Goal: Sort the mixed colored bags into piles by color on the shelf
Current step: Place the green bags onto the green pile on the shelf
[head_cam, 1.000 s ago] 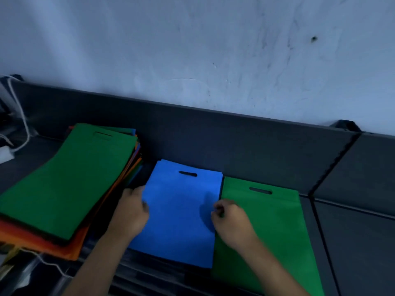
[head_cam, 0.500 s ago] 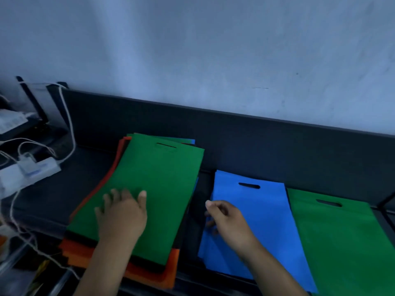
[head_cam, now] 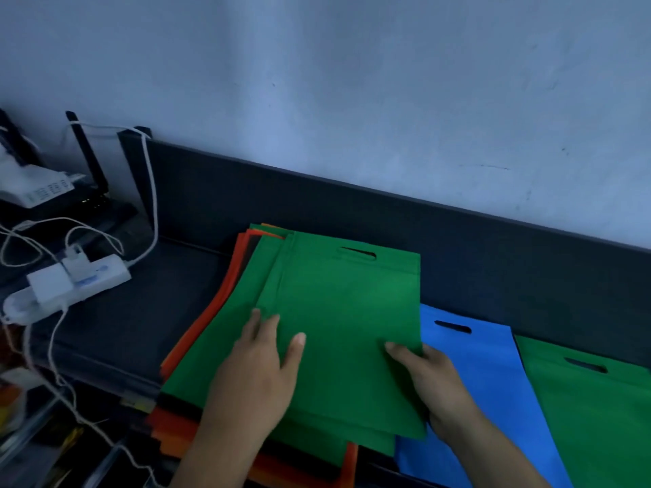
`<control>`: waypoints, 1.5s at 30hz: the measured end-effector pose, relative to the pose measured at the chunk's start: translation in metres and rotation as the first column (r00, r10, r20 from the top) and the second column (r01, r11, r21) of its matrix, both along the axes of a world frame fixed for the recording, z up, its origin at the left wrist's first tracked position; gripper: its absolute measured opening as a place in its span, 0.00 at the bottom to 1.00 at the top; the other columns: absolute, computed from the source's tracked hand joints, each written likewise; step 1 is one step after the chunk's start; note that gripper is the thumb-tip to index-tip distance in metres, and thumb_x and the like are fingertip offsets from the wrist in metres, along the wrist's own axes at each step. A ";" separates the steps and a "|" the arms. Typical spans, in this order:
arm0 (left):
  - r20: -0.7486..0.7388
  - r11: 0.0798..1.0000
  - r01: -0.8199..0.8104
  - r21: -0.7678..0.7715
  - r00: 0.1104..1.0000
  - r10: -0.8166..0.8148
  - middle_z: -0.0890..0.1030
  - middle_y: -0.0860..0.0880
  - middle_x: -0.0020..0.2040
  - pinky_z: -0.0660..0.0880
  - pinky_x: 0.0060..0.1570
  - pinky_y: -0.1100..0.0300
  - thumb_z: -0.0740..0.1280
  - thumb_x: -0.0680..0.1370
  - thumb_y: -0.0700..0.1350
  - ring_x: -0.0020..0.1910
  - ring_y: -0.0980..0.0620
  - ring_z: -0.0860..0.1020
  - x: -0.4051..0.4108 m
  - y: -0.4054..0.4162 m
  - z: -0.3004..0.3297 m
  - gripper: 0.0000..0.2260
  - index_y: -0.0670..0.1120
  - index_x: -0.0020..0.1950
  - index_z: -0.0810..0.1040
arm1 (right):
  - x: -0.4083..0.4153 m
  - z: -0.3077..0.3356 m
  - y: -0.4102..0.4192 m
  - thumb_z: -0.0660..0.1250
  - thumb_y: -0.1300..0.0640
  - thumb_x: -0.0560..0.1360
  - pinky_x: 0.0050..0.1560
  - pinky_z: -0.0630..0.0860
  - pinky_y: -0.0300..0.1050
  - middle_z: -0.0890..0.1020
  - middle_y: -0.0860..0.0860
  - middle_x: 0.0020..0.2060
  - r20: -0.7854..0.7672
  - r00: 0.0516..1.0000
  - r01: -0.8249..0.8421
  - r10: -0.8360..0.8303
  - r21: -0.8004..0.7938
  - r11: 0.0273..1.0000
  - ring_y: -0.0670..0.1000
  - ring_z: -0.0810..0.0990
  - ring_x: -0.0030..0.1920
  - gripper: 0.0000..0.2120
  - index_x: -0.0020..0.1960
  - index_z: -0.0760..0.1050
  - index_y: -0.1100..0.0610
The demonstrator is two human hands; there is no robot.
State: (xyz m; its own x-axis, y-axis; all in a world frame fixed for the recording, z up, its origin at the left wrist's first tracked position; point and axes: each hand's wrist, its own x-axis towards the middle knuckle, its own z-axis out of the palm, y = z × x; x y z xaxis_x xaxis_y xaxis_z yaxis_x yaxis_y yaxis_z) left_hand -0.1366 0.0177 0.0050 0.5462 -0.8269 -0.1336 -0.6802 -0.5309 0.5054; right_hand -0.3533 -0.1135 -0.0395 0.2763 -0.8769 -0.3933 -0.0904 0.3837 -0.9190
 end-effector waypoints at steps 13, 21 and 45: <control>-0.083 0.991 -0.069 -0.111 0.995 0.060 0.53 0.54 0.84 0.68 0.72 0.51 0.55 0.83 0.62 0.77 0.50 0.65 0.011 0.005 -0.003 0.28 0.53 0.80 0.61 | -0.018 0.008 -0.003 0.74 0.58 0.78 0.64 0.81 0.60 0.89 0.59 0.55 0.040 0.992 -0.123 0.117 0.176 0.977 0.61 0.89 0.55 0.15 0.63 0.83 0.62; -0.074 0.985 -0.138 -0.106 0.989 0.131 0.44 0.53 0.84 0.67 0.74 0.47 0.55 0.81 0.65 0.80 0.46 0.59 0.017 0.001 -0.005 0.32 0.51 0.82 0.57 | -0.011 0.007 -0.005 0.73 0.57 0.80 0.63 0.82 0.58 0.90 0.56 0.54 0.060 0.996 -0.077 0.068 0.168 0.983 0.59 0.89 0.54 0.13 0.62 0.83 0.61; -0.452 0.941 -0.289 -0.174 0.873 0.184 0.71 0.54 0.75 0.71 0.66 0.50 0.67 0.80 0.58 0.67 0.53 0.73 -0.026 -0.032 0.024 0.29 0.55 0.79 0.63 | -0.071 0.014 -0.023 0.68 0.60 0.83 0.61 0.82 0.56 0.89 0.56 0.57 0.154 0.981 -0.119 0.115 0.015 0.993 0.58 0.88 0.58 0.11 0.64 0.82 0.59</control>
